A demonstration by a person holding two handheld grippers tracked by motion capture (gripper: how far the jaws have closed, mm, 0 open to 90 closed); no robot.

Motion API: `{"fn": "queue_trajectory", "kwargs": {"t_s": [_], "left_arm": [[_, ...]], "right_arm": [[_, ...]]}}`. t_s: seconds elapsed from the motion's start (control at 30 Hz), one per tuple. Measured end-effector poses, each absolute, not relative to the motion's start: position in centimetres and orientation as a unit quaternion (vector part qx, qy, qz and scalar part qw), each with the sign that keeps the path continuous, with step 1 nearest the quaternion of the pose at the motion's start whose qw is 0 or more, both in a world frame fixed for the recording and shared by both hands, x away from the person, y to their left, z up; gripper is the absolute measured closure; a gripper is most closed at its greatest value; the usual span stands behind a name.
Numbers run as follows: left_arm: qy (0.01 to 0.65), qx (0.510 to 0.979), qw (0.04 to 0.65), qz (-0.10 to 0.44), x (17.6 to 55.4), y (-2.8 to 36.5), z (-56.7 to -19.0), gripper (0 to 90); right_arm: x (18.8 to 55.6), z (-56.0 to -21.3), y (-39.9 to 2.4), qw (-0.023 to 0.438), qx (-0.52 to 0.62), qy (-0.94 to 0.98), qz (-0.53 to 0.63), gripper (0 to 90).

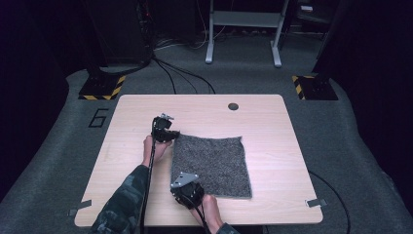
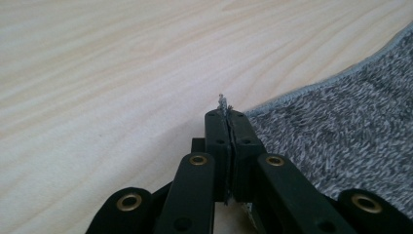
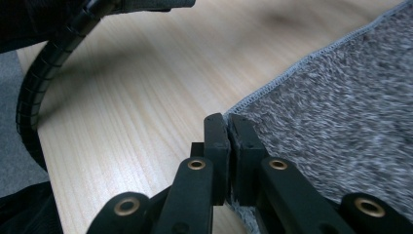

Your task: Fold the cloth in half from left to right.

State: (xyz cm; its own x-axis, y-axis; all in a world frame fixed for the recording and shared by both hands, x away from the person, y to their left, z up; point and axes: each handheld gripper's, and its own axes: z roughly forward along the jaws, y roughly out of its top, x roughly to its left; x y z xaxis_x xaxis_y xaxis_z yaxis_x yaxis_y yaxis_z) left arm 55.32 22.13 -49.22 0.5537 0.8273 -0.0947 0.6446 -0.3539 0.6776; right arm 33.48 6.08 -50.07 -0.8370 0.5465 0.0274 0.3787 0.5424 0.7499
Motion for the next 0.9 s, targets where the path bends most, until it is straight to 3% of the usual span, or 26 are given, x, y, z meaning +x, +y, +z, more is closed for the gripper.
{"fn": "queue_trajectory", "kwargs": {"t_s": [0.9], "left_arm": [[0.433, 0.817, 0.324, 0.199, 55.6, 22.7, -40.0, 88.9]], "right_arm": [[33.1, -43.8, 6.1, 0.139, 0.248, 0.826, 0.488, 87.9]]}}
